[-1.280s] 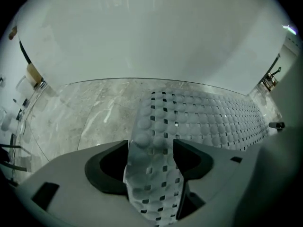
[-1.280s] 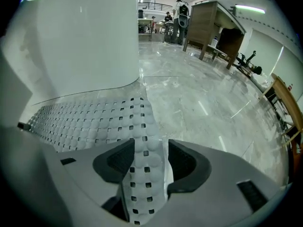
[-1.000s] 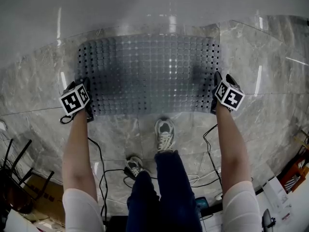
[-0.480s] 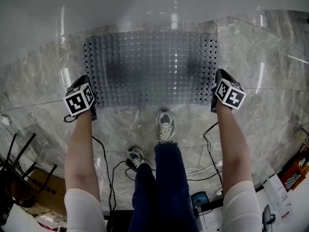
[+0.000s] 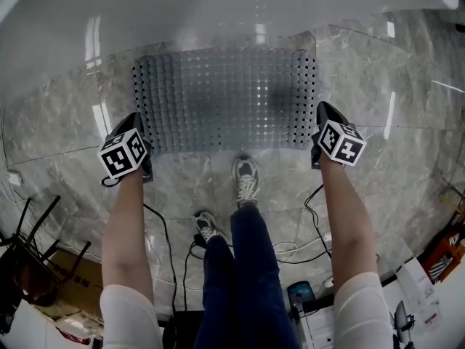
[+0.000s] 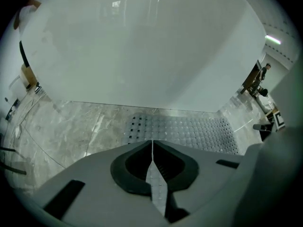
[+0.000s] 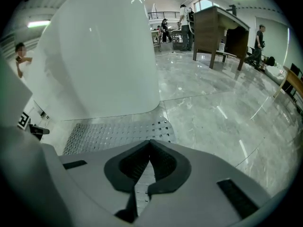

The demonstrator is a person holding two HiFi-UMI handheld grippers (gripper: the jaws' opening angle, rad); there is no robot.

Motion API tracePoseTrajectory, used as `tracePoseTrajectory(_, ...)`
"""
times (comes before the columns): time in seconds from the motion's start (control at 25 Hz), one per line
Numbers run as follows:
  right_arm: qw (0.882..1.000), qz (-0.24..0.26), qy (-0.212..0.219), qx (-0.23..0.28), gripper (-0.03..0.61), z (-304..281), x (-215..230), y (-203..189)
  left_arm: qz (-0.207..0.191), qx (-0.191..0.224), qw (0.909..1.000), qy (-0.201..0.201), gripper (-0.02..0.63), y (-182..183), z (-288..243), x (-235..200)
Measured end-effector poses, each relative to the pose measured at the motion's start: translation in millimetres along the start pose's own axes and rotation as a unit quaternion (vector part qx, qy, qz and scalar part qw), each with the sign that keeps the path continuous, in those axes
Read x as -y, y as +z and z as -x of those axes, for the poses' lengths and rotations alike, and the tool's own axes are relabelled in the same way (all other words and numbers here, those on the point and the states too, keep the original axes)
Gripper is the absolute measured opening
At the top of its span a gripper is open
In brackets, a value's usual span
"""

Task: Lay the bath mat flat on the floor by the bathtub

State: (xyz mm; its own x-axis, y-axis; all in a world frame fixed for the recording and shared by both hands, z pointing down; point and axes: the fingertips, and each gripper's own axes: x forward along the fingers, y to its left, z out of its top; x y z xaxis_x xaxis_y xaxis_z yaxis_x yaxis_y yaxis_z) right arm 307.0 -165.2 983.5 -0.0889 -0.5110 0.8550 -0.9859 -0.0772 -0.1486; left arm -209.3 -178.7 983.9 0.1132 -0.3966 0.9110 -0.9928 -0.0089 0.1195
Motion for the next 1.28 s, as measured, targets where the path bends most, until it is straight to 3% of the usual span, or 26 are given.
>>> tracePoseTrajectory(0.2, 1.000, -0.009, 0.014, 0.007, 0.029, 25.9, -16.1, 12.9, 0.000, 0.008, 0.9997, -0.022, 0.038, 13.7, 28.0, 18.1)
tracePoseTrajectory(0.48, 0.999, -0.019, 0.016, 0.022, 0.029, 73.3, -29.9, 32.8, -0.032, 0.044, 0.9980, -0.031, 0.037, 34.4, 80.5, 47.6)
tracePoseTrajectory(0.8, 0.997, -0.028, 0.041, 0.052, 0.029, 133.9, -54.4, 60.1, -0.055, 0.083, 0.9914, -0.084, 0.037, 57.7, 144.2, 89.4)
tracePoseTrajectory(1.28, 0.986, -0.023, 0.091, 0.134, 0.029, 255.8, -108.3, 120.2, -0.050, 0.172, 0.9688, -0.171, 0.037, 110.5, 283.2, 131.1)
